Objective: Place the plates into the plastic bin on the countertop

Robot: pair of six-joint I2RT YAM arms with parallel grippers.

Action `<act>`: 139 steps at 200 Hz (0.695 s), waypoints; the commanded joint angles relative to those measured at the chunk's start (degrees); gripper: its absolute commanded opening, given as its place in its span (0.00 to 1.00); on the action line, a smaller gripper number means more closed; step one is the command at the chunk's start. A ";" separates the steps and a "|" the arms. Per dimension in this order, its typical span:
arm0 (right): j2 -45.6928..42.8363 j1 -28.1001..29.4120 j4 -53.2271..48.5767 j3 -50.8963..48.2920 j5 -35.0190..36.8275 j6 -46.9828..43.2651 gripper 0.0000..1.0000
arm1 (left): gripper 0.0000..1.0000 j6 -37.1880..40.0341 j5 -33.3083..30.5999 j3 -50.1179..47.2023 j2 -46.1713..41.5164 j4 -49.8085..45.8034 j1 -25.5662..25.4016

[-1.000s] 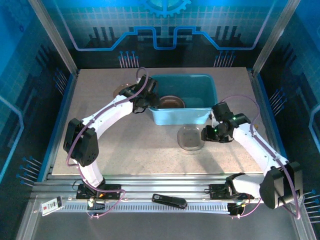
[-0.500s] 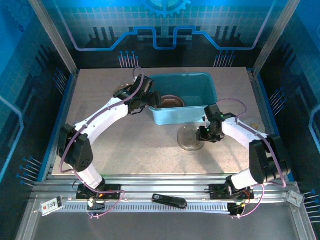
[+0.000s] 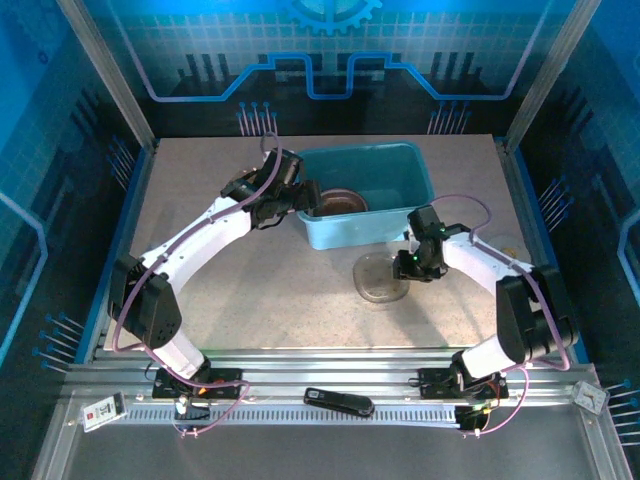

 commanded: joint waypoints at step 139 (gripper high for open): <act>6.70 -1.42 3.78 0.97 -2.65 -4.06 0.32 | 0.74 2.13 -0.06 -3.35 -3.80 1.15 0.74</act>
